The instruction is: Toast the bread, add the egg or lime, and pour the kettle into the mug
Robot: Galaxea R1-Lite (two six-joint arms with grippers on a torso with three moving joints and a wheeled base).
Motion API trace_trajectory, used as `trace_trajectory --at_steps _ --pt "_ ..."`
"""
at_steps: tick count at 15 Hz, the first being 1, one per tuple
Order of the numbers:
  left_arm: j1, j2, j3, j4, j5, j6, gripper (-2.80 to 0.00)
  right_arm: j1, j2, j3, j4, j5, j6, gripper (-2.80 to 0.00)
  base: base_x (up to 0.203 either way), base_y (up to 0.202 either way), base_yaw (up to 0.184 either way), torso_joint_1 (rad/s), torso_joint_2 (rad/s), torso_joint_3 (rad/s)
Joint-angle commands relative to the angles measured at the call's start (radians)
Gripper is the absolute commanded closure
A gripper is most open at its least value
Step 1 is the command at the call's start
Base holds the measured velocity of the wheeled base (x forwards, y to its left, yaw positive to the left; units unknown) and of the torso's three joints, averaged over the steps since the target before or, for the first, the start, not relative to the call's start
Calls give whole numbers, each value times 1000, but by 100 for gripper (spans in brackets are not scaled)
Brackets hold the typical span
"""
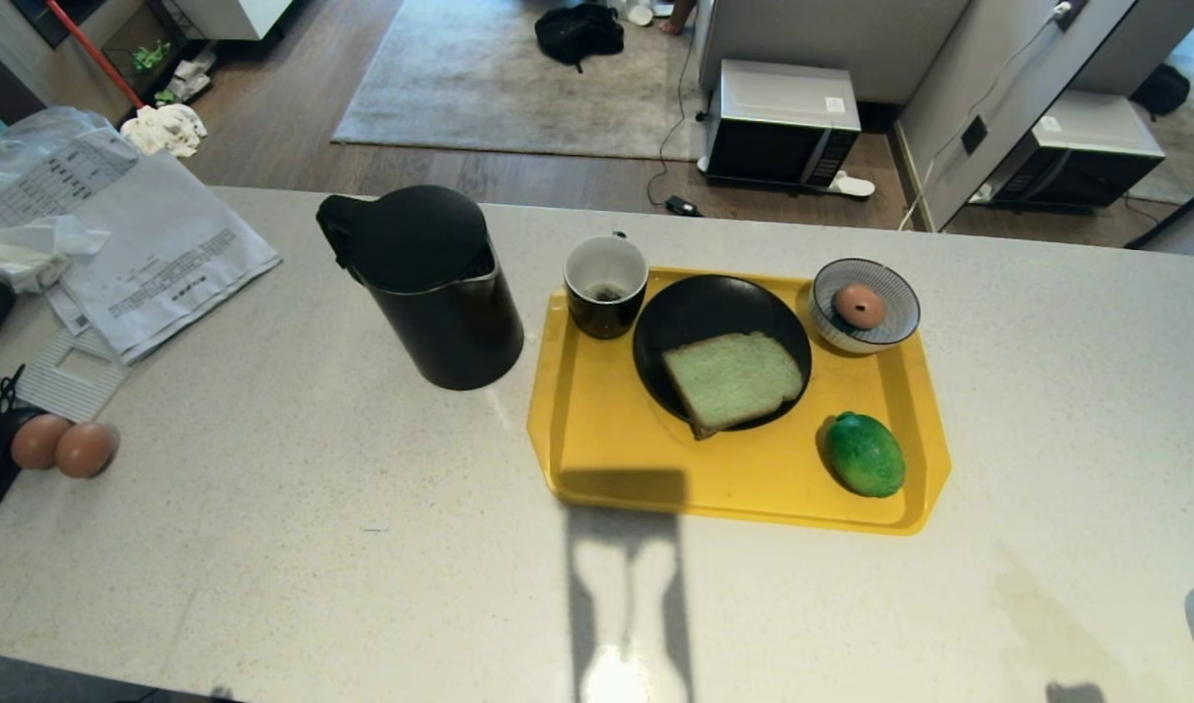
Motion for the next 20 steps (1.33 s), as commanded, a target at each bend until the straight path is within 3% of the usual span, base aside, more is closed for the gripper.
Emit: trace_trajectory --at_steps 1,7,20 --pt "0 0 0 0 -1 0 0 -1 0 0 1 0 -1 0 6 70 -3 4 1 -1" --pt "0 0 0 0 -1 2 0 -1 0 1 1 0 -1 0 1 139 2 2 3 0" --pt "0 0 0 -2 1 -13 0 -1 0 1 1 1 -1 0 0 0 0 0 0 0"
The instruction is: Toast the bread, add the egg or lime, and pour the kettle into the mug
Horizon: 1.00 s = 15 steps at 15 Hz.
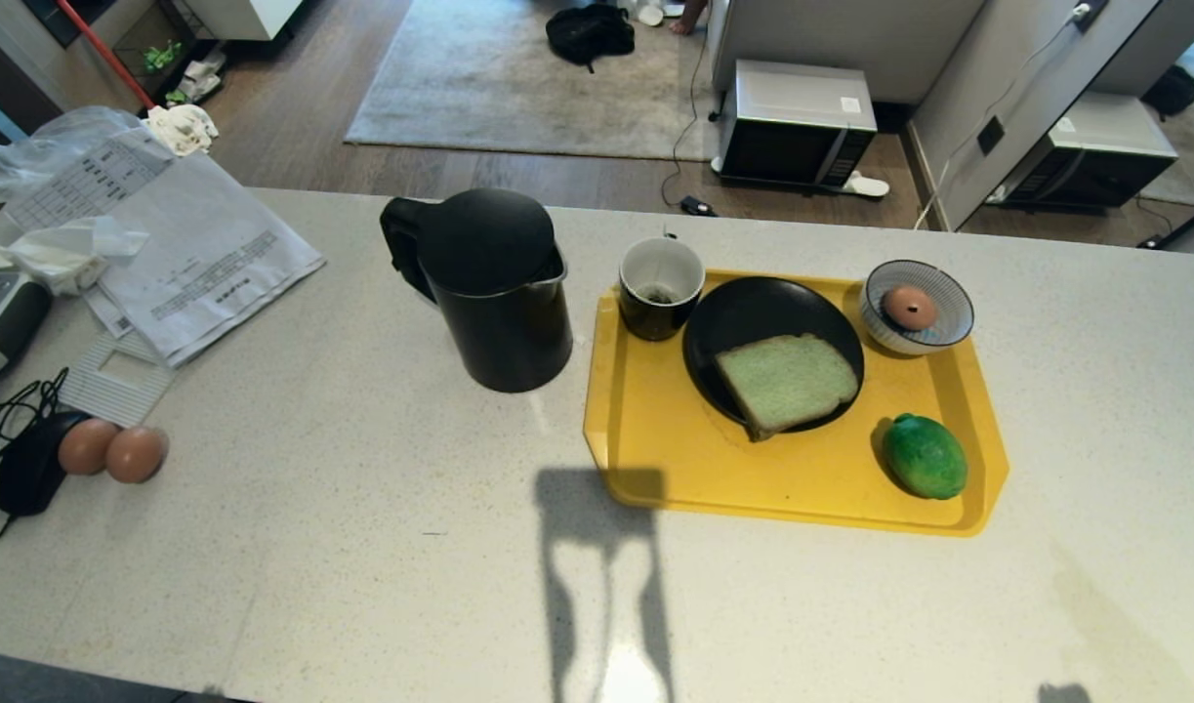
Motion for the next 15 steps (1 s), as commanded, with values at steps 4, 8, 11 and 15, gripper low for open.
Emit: trace_trajectory --at_steps 4,8,11,15 --pt "0 0 0 -1 0 1 0 0 0 -1 1 -1 1 0 0 0 0 0 0 0" --pt "0 0 0 -1 0 2 0 0 0 0 1 -1 1 0 0 0 0 0 0 0" --pt "0 0 0 -1 0 2 0 0 0 0 1 0 -1 0 0 0 0 0 0 0" --pt "0 0 0 -1 0 4 0 0 0 0 1 -1 1 0 0 0 0 0 0 0"
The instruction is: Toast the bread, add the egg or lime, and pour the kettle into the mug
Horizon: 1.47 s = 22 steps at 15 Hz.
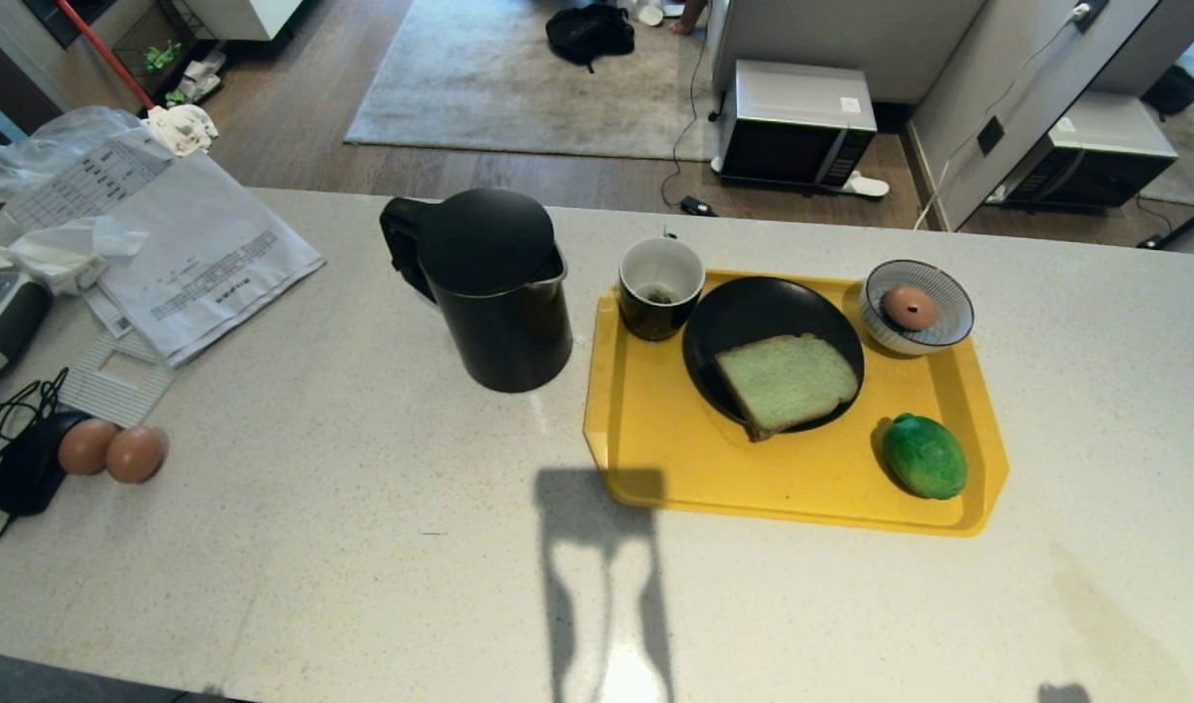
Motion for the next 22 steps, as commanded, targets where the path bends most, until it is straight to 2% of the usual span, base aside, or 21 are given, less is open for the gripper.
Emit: trace_trajectory --at_steps 1,22 --pt "0 0 0 0 0 1 0 1 0 0 0 0 0 0 0 0 0 0 0 0" --pt "0 0 0 0 -2 5 0 1 0 -1 0 0 1 0 0 0 0 -49 108 52"
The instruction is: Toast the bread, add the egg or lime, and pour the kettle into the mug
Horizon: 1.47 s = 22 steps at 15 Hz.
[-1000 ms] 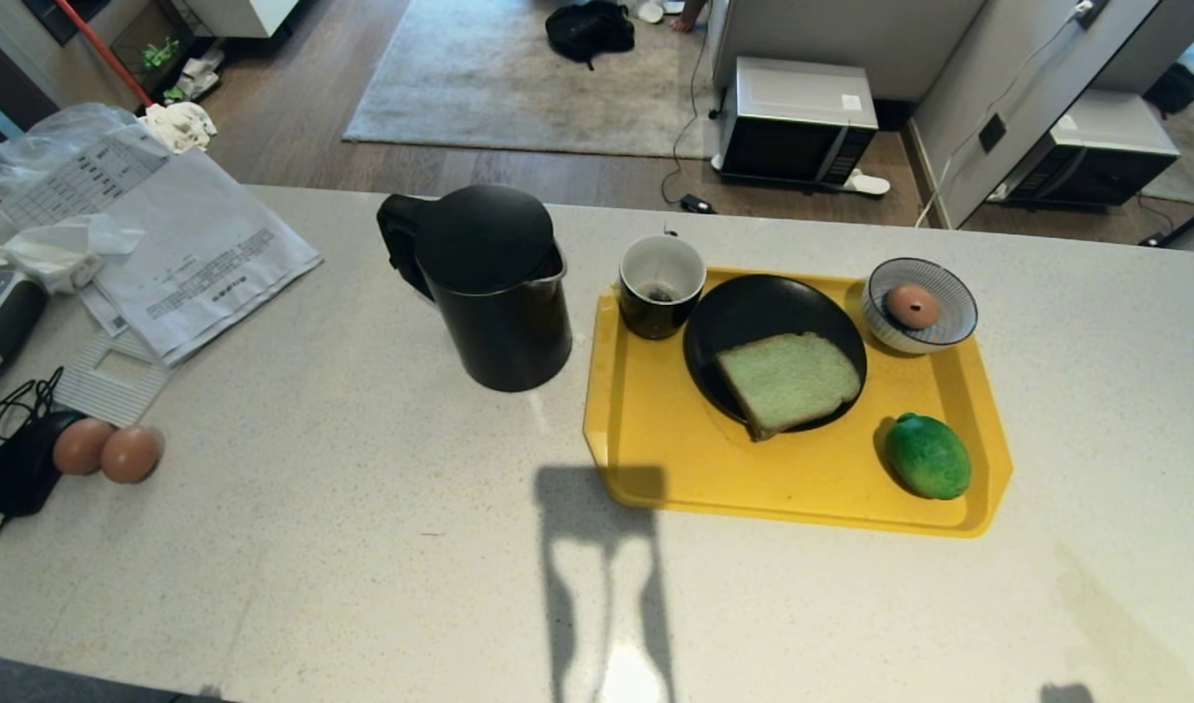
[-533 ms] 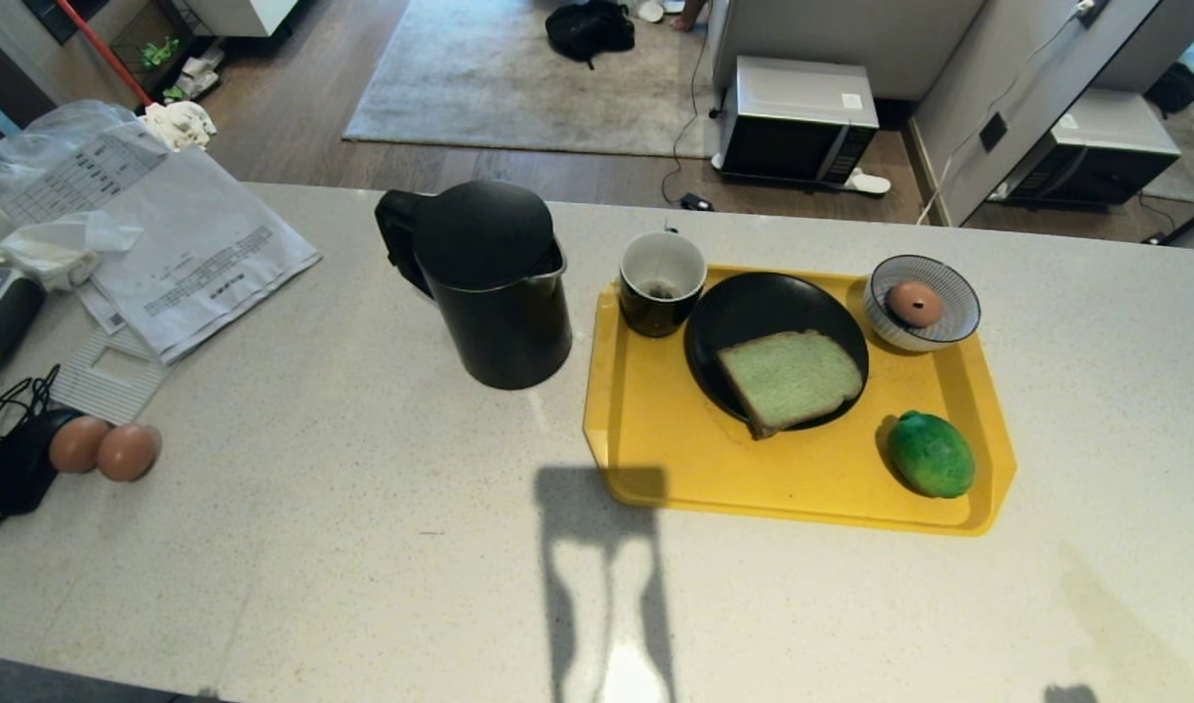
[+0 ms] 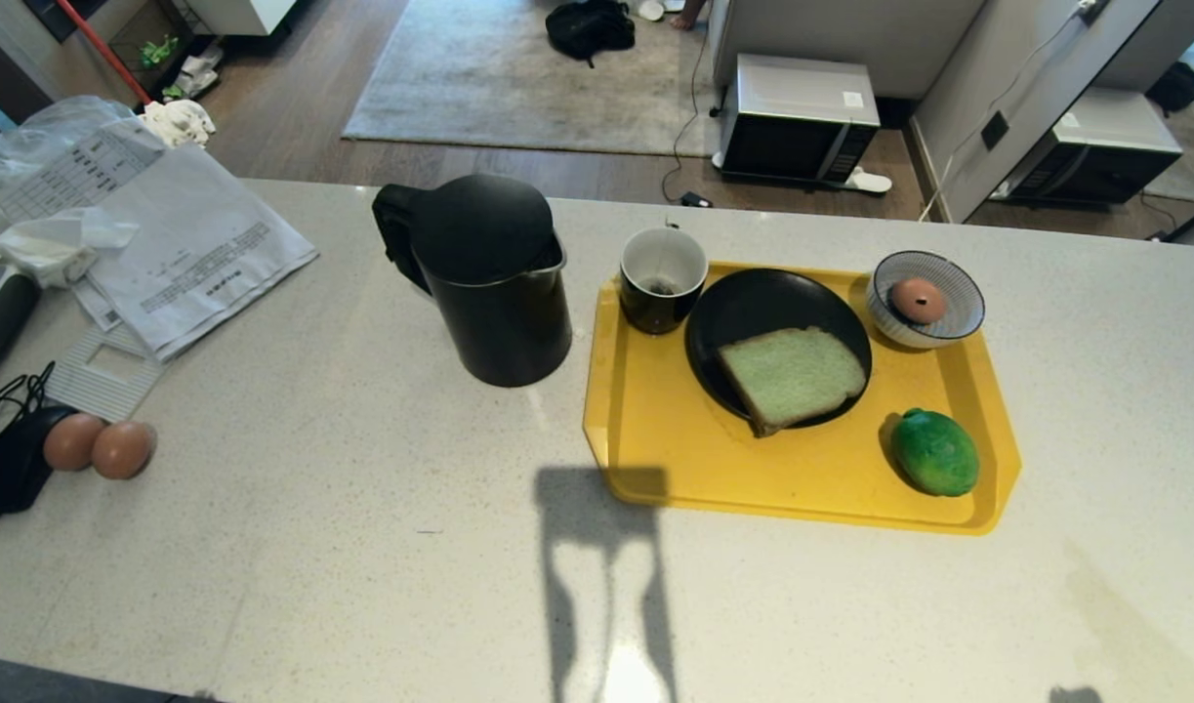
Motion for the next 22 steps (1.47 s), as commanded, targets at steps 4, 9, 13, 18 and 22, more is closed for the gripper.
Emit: trace_trajectory --at_steps 4,9,13,18,22 --pt "0 0 0 0 -2 5 0 -1 0 0 0 0 0 0 0 0 0 -52 116 58" --pt "0 0 0 0 -2 7 0 -1 0 0 0 0 0 0 0 0 0 -57 113 53" --pt "0 0 0 0 -2 7 0 1 0 0 0 0 0 0 0 0 0 -55 118 57" --pt "0 0 0 1 -3 9 0 -1 0 0 0 -1 0 0 0 0 0 -62 125 63" --pt "0 0 0 1 -3 9 0 -1 0 0 0 -3 0 0 0 0 0 -60 126 57"
